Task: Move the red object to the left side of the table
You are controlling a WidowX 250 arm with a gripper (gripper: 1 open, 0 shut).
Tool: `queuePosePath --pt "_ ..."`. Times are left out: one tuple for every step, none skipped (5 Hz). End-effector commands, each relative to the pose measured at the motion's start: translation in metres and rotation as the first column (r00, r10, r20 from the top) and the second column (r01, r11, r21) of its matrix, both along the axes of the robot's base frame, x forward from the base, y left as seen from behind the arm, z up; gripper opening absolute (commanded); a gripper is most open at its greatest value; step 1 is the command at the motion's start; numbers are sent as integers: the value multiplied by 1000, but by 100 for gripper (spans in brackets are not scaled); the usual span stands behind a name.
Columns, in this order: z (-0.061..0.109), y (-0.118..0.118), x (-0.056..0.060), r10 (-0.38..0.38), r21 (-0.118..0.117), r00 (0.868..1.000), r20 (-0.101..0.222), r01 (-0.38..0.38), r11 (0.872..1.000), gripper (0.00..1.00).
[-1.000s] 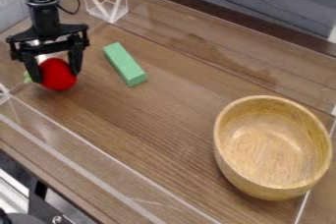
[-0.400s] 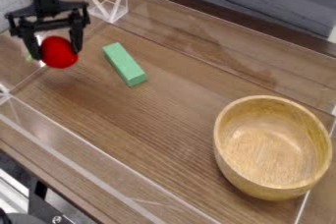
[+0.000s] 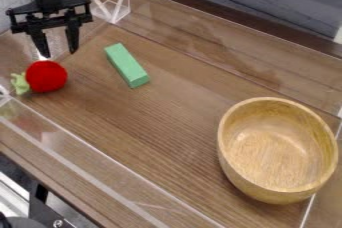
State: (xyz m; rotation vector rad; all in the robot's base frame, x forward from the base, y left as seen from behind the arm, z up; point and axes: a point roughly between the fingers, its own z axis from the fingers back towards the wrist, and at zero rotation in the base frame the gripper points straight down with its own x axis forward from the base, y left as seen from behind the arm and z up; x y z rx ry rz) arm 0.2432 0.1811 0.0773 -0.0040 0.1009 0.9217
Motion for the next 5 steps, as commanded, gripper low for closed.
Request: queuePosePath --pt "34 -12 9 -103 32 992 79 101 994 100" --pt "32 -20 10 -224 26 970 98 223 975 100" --pt "27 -24 12 -342 31 931 124 341 939 100" --pt "26 -33 19 -461 35 876 141 461 887 100" --pt "24 -35 23 -521 38 840 152 522 852 100"
